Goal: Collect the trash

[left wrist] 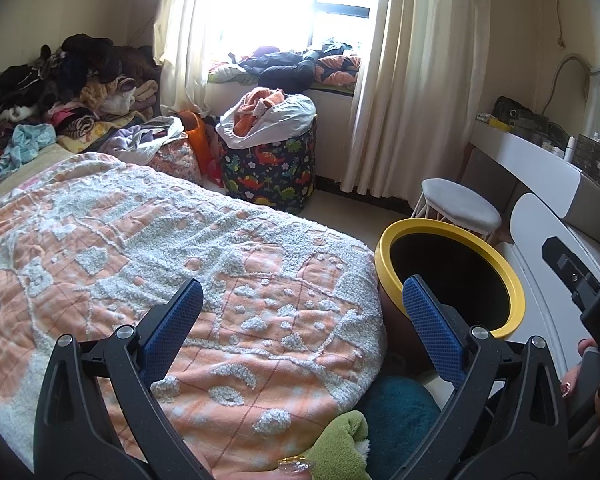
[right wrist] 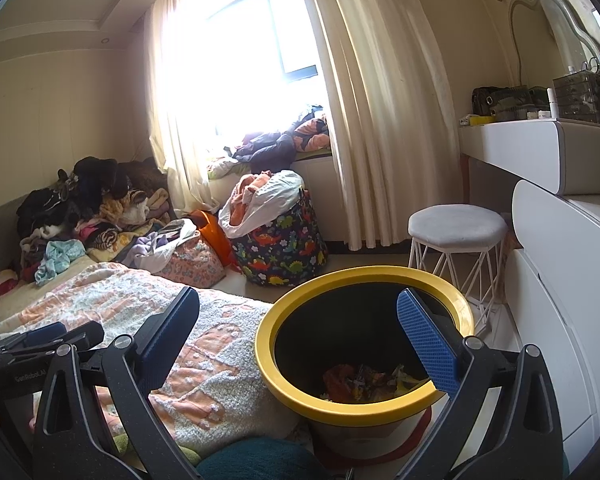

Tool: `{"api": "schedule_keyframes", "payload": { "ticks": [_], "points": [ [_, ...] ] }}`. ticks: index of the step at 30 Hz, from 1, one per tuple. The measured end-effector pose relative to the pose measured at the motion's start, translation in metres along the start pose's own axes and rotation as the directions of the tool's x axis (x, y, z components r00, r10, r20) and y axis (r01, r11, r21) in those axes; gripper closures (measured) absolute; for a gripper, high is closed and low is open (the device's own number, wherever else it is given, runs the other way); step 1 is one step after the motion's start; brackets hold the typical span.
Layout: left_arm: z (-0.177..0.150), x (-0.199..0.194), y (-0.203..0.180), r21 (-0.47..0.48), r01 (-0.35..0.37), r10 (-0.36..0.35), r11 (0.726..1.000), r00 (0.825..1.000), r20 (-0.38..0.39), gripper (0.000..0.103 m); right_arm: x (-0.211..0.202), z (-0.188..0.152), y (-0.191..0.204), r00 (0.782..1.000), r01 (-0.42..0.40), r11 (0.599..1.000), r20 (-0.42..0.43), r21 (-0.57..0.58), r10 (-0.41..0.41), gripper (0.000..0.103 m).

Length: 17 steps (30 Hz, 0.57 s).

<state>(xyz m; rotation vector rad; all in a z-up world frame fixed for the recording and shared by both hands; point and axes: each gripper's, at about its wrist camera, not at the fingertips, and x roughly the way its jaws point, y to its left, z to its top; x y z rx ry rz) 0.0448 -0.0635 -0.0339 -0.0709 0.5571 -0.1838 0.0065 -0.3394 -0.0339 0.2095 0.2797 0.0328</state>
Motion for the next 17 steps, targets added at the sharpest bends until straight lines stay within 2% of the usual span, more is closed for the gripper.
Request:
{"api": "schedule_keyframes", "payload": {
  "ticks": [5,8,10,11,13,14,15,16,17],
  "points": [
    [0.0,-0.007,0.018,-0.045,-0.038,0.038,0.998,0.999,-0.005,0.011,-0.002,0.017,0.021,0.999,-0.047,0.998,0.004,-0.033,0.047,0.007],
    [-0.002,-0.018,0.064,-0.163,-0.103,0.097,0.981,0.994,-0.045,0.011,0.006,0.033,0.063,0.988,-0.151,0.984,-0.035,-0.096,0.149,0.007],
    [-0.007,-0.028,0.106,-0.248,-0.197,0.182,0.949,0.98,-0.082,0.011,0.016,0.039,0.112,0.956,-0.29,0.943,-0.088,-0.164,0.278,0.007],
    [-0.012,-0.036,0.133,-0.287,-0.266,0.246,0.92,0.964,-0.103,0.011,0.021,0.039,0.137,0.936,-0.348,0.918,-0.126,-0.191,0.328,0.007],
    [-0.025,-0.052,0.19,-0.347,-0.419,0.386,0.839,0.908,-0.163,0.011,0.036,0.028,0.2,0.861,-0.496,0.836,-0.254,-0.233,0.44,0.007],
    [-0.035,-0.063,0.225,-0.383,-0.504,0.46,0.774,0.863,-0.207,0.011,0.046,0.017,0.235,0.81,-0.568,0.787,-0.335,-0.24,0.482,0.007],
    [-0.044,-0.07,0.25,-0.408,-0.558,0.504,0.722,0.829,-0.242,0.011,0.057,0.001,0.273,0.743,-0.637,0.735,-0.436,-0.232,0.507,0.007],
    [-0.056,-0.078,0.278,-0.428,-0.621,0.551,0.657,0.782,-0.291,0.011,0.066,-0.015,0.305,0.685,-0.682,0.701,-0.519,-0.21,0.511,0.007],
    [-0.065,-0.084,0.299,-0.438,-0.664,0.582,0.606,0.746,-0.325,0.011,0.076,-0.036,0.339,0.623,-0.718,0.671,-0.599,-0.184,0.503,0.007]
  ]
}}
